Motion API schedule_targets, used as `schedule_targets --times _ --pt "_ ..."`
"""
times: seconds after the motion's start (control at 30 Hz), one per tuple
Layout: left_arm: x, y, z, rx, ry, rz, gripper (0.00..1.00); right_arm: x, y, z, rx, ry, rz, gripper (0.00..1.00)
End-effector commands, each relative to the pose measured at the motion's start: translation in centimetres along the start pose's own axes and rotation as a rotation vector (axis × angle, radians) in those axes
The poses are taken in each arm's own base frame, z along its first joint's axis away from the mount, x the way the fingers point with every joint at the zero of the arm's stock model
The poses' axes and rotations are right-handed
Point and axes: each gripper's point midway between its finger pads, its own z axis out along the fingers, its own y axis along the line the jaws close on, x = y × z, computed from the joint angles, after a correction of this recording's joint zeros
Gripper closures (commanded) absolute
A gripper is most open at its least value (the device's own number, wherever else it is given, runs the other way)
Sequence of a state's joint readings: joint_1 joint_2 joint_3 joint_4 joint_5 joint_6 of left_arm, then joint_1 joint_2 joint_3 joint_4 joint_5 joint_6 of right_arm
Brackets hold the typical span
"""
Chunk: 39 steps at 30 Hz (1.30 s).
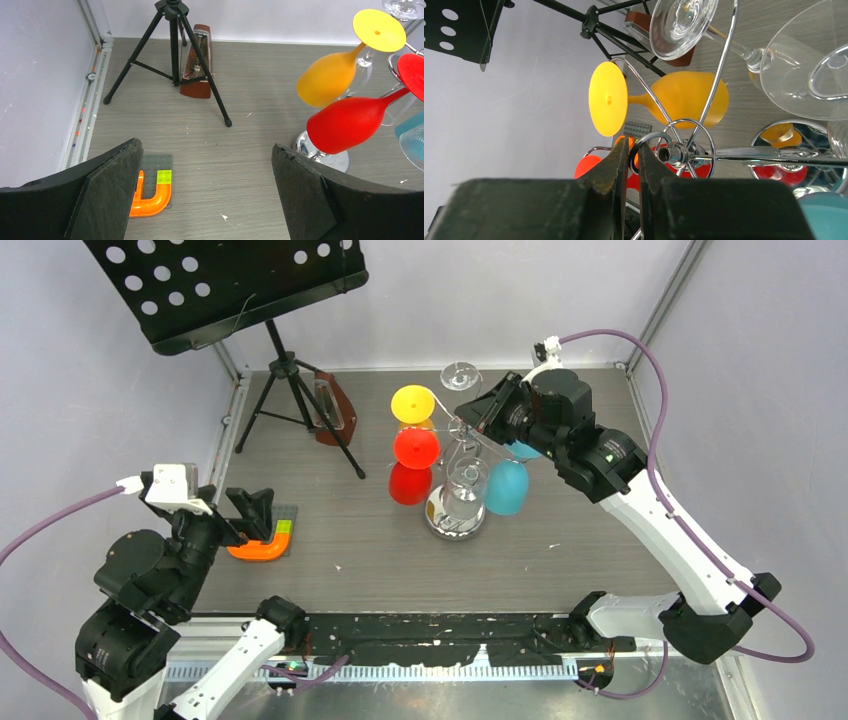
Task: Take the wine glass off the wine glass rack
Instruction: Place the wine rack at the center of the board.
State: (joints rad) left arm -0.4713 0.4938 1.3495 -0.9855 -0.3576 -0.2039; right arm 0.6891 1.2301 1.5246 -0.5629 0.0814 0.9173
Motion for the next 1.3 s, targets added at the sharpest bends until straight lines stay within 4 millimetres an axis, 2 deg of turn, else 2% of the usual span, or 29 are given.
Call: schedule_targets --times 0.0,0.6,1.27 --pt "-0.7 -0.6 0.8 0.009 -0.022 -0.017 0.02 -10.5 12.5 -9.4 -0.497 -0.363 0.086 0.94" --pt "-0.7 -0.2 1.1 -0.012 -0.017 0.016 0.01 -11.5 12.3 -8.0 -0.495 -0.376 0.084 0.94" --pt "0.0 0.0 1.3 -0.022 -0.001 0.031 0.01 -11.2 11.2 -6.6 -0.473 -0.376 0.080 0.94"
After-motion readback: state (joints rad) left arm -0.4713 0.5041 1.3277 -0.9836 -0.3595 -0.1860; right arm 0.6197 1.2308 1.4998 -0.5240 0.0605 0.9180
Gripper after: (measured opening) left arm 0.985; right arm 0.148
